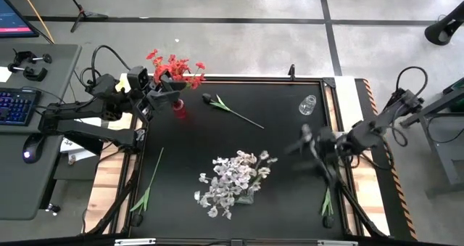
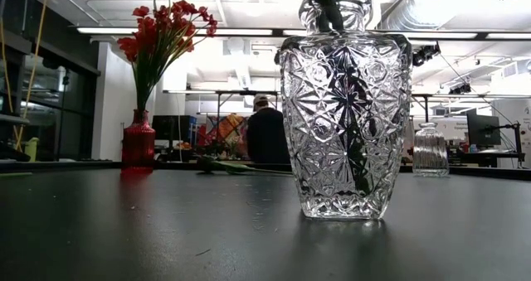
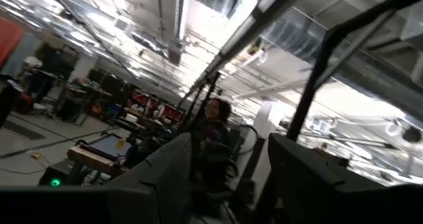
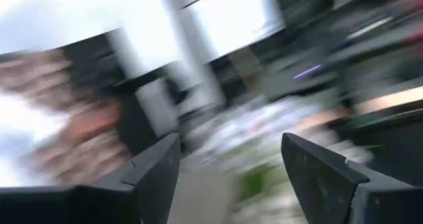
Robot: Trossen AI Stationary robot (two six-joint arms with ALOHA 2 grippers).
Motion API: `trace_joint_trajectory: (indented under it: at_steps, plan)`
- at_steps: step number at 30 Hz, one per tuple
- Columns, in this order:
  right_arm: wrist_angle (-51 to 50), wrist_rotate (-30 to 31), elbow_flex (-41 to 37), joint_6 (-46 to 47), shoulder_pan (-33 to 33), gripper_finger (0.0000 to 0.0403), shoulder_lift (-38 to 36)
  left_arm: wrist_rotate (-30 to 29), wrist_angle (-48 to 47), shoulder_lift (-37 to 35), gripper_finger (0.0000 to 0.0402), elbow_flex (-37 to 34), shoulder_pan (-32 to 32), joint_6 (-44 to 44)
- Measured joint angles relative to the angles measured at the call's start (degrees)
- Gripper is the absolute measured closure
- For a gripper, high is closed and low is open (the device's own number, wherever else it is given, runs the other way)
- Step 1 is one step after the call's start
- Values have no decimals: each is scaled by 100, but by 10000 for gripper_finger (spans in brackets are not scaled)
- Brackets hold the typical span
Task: Sort flowers into vase by color
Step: Put the top black tulip into the top transparent vase
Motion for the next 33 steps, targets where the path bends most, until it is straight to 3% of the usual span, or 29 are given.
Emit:
trace_joint_trajectory:
  at_steps: [4,7,11,16,19,25,33]
  plan:
    - [-90,2002,0,-432,-332,155,-185,359,-150,-2,213,0,74,0]
    - [-115,2248,0,-485,-950,155,-137,538,-523,-17,213,-2,129,2]
    - [-324,1362,0,340,-2161,155,183,642,-1136,-32,213,-3,216,142]
    - [-511,-1077,0,1376,-4030,155,1015,792,-1793,-133,213,-6,305,486]
    - [-377,-2024,0,1413,-4810,156,1665,1174,-1911,-321,213,-7,411,587]
    - [-315,-2520,-2,1163,-5587,156,2874,1509,-1941,-898,213,-7,505,556]
    - [735,-2539,-2,942,-5606,156,4207,1275,-1948,-1127,213,-4,505,860]
